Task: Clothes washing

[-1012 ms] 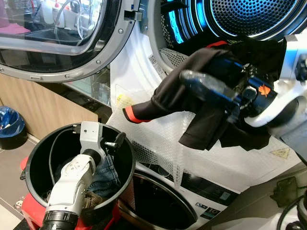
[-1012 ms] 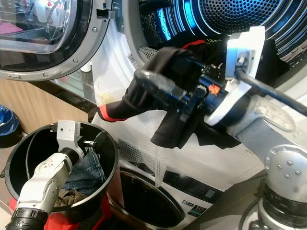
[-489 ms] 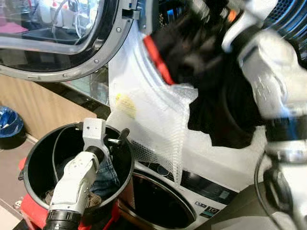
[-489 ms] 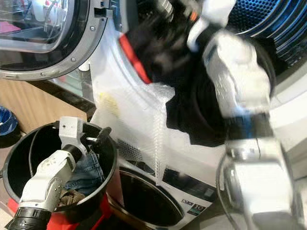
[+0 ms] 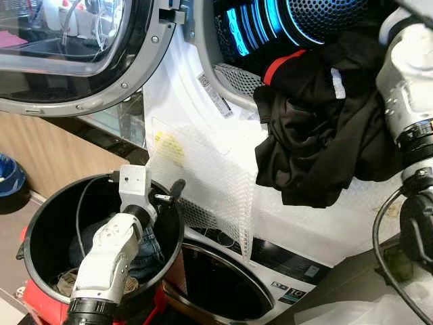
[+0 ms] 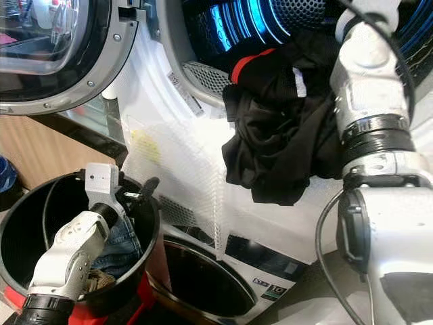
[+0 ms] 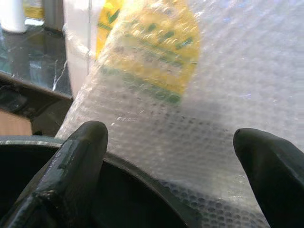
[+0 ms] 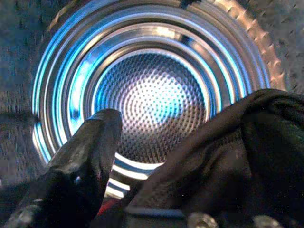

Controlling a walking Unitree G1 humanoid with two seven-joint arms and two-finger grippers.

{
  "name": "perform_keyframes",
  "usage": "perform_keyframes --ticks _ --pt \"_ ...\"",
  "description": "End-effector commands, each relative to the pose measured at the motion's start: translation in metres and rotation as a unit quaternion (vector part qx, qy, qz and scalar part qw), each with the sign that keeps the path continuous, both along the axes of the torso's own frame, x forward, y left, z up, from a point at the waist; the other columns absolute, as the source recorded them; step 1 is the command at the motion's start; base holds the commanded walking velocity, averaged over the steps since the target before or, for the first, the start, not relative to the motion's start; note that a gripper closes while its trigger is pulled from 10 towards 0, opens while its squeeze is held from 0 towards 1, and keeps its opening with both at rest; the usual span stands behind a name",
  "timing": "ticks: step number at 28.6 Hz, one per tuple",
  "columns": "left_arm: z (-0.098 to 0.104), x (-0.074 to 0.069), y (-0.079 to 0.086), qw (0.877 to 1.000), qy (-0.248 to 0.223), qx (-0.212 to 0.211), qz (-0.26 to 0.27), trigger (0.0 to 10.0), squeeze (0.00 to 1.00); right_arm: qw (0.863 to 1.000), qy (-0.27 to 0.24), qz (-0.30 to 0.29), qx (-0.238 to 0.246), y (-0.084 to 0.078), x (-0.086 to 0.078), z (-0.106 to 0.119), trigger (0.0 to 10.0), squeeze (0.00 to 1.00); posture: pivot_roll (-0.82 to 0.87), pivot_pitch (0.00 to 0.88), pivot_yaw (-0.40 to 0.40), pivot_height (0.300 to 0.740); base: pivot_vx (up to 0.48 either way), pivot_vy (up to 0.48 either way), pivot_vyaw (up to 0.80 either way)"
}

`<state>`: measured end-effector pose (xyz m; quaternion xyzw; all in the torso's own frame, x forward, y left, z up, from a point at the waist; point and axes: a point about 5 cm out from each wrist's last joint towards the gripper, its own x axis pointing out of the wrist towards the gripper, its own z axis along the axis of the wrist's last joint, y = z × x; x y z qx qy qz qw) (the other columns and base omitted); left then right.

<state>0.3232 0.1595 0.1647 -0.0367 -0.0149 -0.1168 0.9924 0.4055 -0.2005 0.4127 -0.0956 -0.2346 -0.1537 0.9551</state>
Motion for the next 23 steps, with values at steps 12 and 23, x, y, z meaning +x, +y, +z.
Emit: perform_keyframes --ticks 12,23 --pt "0.054 -0.044 -0.026 0.954 -0.070 0.154 -0.247 10.0 0.00 0.998 0.069 0.004 0.012 0.001 0.013 -0.047 10.0 0.00 -0.03 0.039 -0.161 0.740 0.000 0.000 0.00" --pt "0.062 -0.055 -0.087 0.793 -0.046 0.182 -0.580 10.0 0.00 0.996 0.078 0.032 0.025 0.018 0.017 -0.056 10.0 0.00 -0.03 0.035 -0.152 0.740 0.000 0.000 0.00"
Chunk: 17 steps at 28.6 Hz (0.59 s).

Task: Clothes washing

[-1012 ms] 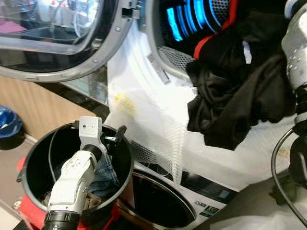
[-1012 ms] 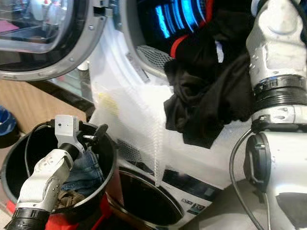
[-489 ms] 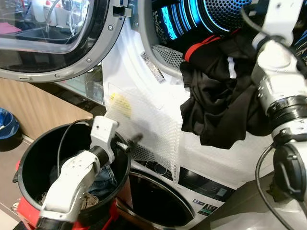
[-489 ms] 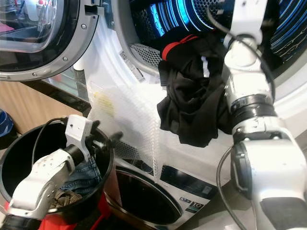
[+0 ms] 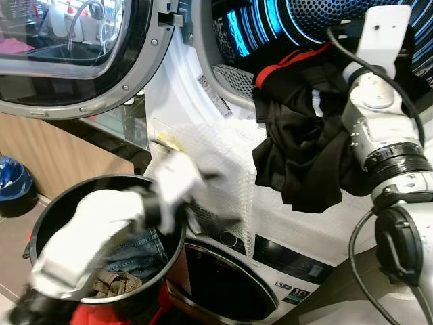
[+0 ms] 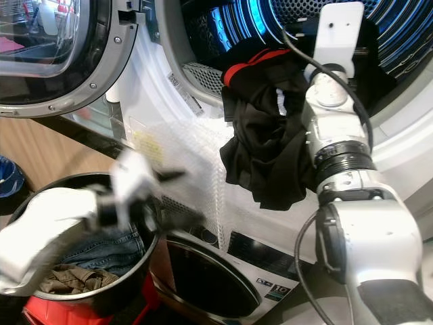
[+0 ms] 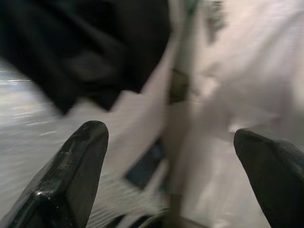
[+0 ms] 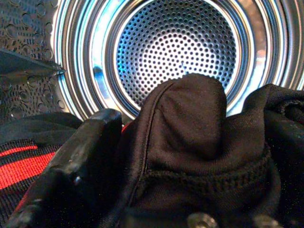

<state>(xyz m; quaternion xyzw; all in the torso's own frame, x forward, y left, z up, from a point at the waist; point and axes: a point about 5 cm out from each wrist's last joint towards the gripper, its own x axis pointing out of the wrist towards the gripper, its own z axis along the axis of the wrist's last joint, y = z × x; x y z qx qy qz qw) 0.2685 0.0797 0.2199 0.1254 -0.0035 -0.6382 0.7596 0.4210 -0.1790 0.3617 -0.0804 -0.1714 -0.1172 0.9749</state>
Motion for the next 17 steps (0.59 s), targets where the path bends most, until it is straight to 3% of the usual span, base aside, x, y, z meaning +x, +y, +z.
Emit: perform_keyframes --ticks 1,5,7,8,10,17 --pt "0.006 0.000 -0.008 0.998 -0.019 0.015 -0.050 10.0 0.00 1.000 0.012 -0.004 0.006 -0.003 0.001 -0.005 10.0 0.00 -0.03 0.035 -0.152 0.740 0.000 0.000 0.00" --pt "0.017 0.004 -0.021 0.994 -0.026 0.011 -0.104 10.0 0.00 1.000 0.011 -0.002 0.009 -0.003 0.001 -0.006 10.0 0.00 -0.04 0.033 -0.150 0.740 0.000 0.000 0.00" --pt "0.017 0.013 -0.030 0.992 -0.025 0.004 -0.122 10.0 0.00 1.000 0.011 -0.002 0.012 -0.003 0.001 -0.007 10.0 0.00 -0.04 0.033 -0.150 0.740 0.000 0.000 0.00" --pt "0.013 0.026 -0.038 0.992 -0.017 -0.012 -0.125 10.0 0.00 1.000 0.010 -0.002 0.016 -0.004 0.001 -0.007 10.0 0.00 -0.05 0.031 -0.145 0.740 0.000 0.000 0.00" --pt "0.011 0.038 -0.047 0.990 0.004 -0.049 -0.130 10.0 0.00 1.000 0.007 0.000 0.018 -0.003 0.001 -0.006 10.0 0.00 -0.06 0.032 -0.140 0.740 0.000 0.000 0.00" --pt "0.020 0.051 -0.068 0.985 0.000 -0.108 -0.136 10.0 0.00 1.000 0.003 -0.004 0.028 -0.007 0.000 -0.007 10.0 0.00 -0.09 0.031 -0.135 0.740 0.000 0.000 0.00"
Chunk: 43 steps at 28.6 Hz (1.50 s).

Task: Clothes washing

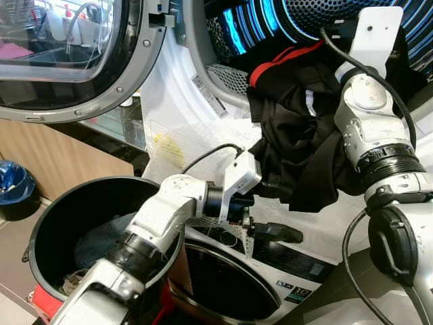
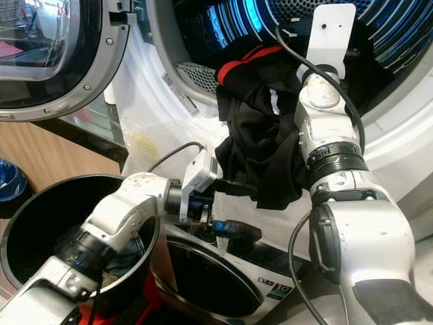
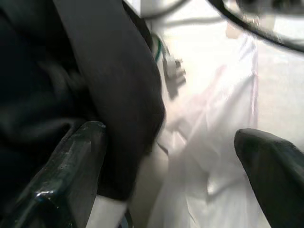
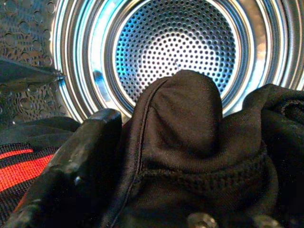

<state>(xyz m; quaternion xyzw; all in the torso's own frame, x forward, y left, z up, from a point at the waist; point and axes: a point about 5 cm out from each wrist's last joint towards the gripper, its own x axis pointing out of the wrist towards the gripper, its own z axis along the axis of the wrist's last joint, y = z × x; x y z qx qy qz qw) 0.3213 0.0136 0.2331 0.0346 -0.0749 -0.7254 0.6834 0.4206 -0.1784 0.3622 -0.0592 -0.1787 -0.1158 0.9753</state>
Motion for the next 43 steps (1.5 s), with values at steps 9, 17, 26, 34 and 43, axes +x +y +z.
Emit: perform_keyframes --ticks 9,17,26,34,43 --pt "0.029 0.026 -0.028 0.995 -0.084 -0.016 0.045 10.0 0.00 1.000 0.006 0.000 0.028 -0.005 -0.001 -0.010 10.0 0.00 -0.12 0.031 -0.113 0.740 0.000 0.000 0.00" --pt "0.055 0.037 -0.028 0.988 -0.116 -0.058 0.085 10.0 0.00 0.996 -0.049 0.043 0.065 -0.007 -0.011 0.009 10.0 0.00 -0.15 0.025 -0.087 0.740 0.000 0.000 0.00" --pt "0.093 0.038 -0.022 0.976 -0.161 -0.117 0.094 10.0 0.00 0.984 -0.126 0.103 0.072 -0.004 -0.031 0.028 10.0 0.00 -0.15 0.012 -0.080 0.740 0.000 0.000 0.00" --pt "0.128 0.038 -0.012 0.963 -0.198 -0.157 0.096 10.0 0.00 0.977 -0.138 0.142 0.076 -0.009 -0.041 0.032 10.0 0.00 -0.14 0.005 -0.078 0.740 0.000 0.000 0.00" --pt "0.141 0.049 0.010 0.948 -0.208 -0.175 0.166 10.0 0.00 0.987 -0.071 0.145 0.008 -0.016 -0.044 0.015 10.0 0.00 -0.15 0.013 -0.074 0.740 0.000 0.000 0.00"
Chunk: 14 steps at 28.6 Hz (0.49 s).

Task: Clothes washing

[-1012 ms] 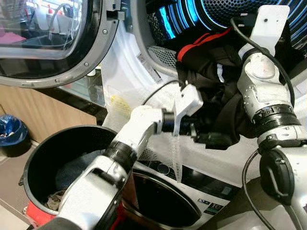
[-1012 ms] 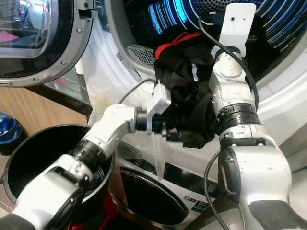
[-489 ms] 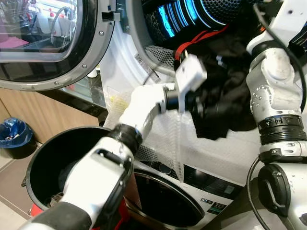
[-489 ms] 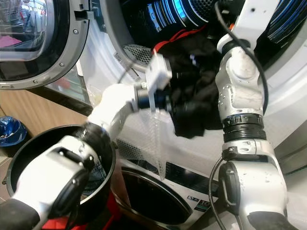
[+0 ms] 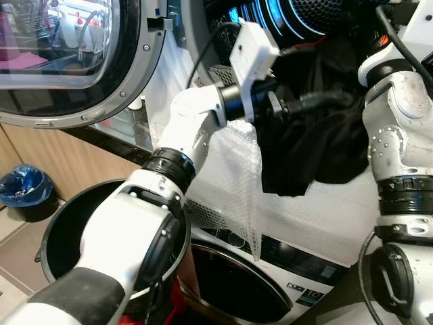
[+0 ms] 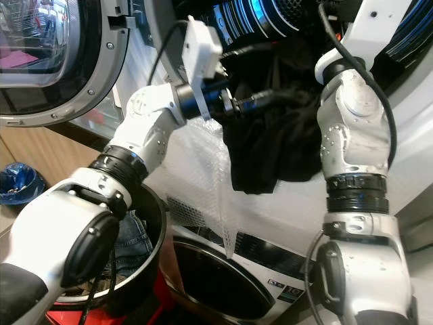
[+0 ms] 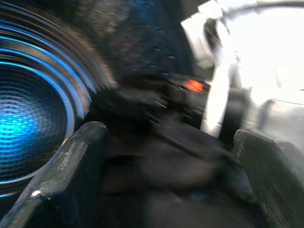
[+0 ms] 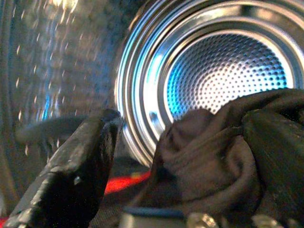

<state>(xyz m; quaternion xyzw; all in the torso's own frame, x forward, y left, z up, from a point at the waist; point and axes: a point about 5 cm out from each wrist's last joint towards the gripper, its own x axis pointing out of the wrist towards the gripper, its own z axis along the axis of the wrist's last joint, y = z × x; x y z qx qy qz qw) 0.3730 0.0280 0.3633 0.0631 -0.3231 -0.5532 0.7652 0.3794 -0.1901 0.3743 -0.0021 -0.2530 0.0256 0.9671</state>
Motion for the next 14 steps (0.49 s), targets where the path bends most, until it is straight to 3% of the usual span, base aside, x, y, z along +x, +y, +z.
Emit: perform_keyframes --ticks 1,6,11,14 --pt "0.008 0.000 0.000 1.000 -0.016 0.007 0.012 10.0 0.00 1.000 0.008 -0.002 -0.017 -0.007 -0.005 0.000 10.0 0.00 -0.16 0.015 -0.073 0.740 0.000 0.000 0.00" --pt "0.001 0.008 0.016 0.998 -0.004 0.011 0.055 10.0 0.00 0.998 0.040 0.046 0.004 -0.018 -0.013 -0.006 10.0 0.00 -0.18 0.018 -0.068 0.740 0.000 0.000 0.00" --pt "-0.010 0.011 0.019 0.997 0.006 0.036 0.065 10.0 0.00 0.998 0.044 0.043 0.005 -0.021 -0.014 -0.006 10.0 0.00 -0.18 0.016 -0.062 0.740 0.000 0.000 0.00" --pt "-0.025 0.010 0.015 0.995 0.034 0.087 0.018 10.0 0.00 0.998 0.044 0.046 0.010 -0.022 -0.017 -0.006 10.0 0.00 -0.18 0.016 -0.058 0.740 0.000 0.000 0.00"
